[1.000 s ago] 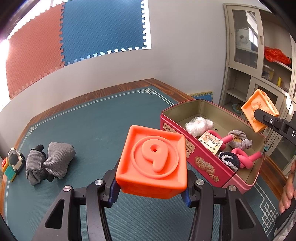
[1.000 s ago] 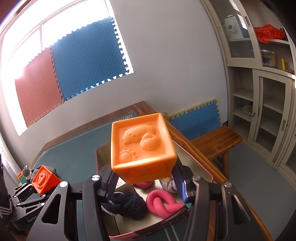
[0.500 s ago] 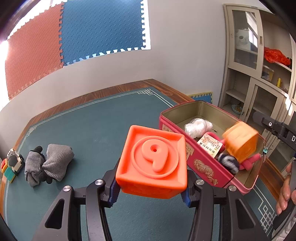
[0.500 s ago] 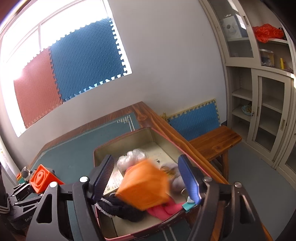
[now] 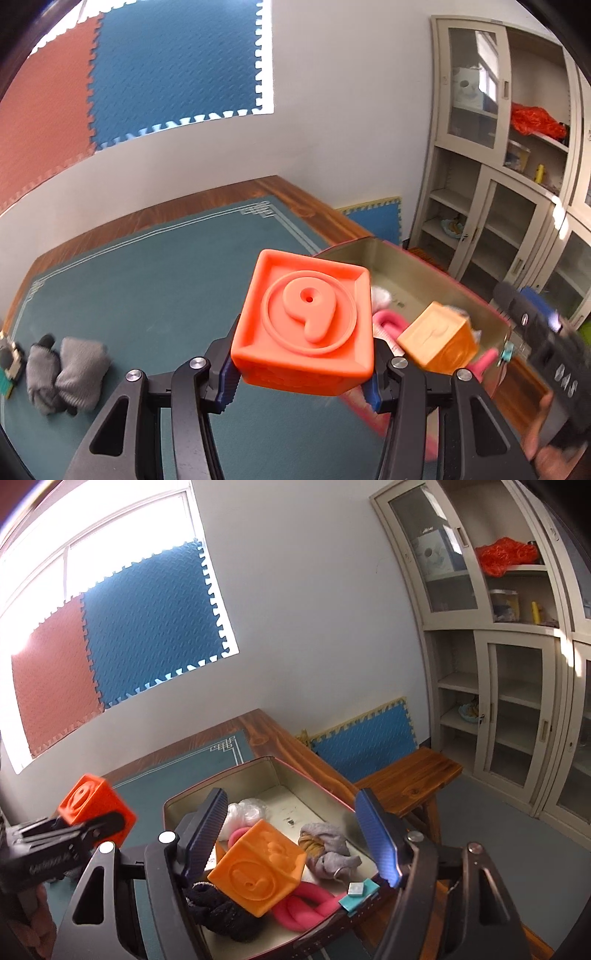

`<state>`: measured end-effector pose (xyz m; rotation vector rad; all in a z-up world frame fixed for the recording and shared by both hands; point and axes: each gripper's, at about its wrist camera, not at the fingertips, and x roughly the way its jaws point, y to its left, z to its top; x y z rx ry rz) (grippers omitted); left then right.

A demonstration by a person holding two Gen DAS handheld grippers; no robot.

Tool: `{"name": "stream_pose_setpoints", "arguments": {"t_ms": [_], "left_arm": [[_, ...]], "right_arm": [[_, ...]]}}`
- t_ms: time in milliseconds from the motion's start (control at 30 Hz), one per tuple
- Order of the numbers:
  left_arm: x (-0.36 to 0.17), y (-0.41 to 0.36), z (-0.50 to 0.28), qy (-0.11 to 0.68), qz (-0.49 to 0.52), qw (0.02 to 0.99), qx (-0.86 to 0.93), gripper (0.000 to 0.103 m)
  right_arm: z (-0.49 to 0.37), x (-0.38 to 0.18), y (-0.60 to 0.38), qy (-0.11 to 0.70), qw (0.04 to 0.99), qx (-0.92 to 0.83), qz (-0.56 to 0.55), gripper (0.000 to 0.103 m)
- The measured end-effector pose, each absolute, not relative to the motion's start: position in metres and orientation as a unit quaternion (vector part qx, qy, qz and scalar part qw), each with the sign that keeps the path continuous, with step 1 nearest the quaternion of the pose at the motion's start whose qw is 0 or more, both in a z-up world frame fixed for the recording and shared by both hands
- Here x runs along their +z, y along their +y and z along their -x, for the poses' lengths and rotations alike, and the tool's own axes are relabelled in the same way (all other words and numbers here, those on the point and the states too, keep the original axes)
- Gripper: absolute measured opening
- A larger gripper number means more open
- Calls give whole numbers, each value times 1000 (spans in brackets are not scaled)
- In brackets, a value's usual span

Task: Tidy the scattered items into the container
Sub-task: 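Open both tools to drop the two blocks into the tin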

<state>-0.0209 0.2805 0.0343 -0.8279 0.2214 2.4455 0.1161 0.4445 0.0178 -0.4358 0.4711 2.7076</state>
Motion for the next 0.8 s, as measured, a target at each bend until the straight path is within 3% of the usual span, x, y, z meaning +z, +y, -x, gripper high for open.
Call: {"name": "stream_pose_setpoints", "arguments": {"t_ms": [333, 500, 800], "left_arm": [[20, 329, 56, 51, 325, 313, 891, 55], [11, 334, 65, 42, 328, 315, 890, 67], [18, 318, 57, 56, 308, 291, 904, 67]], "right_arm": [[-113, 9, 450, 169, 176, 957, 160, 75], [-112, 8, 446, 155, 170, 960, 163, 75], [-113, 8, 445, 144, 180, 960, 159, 75]]}}
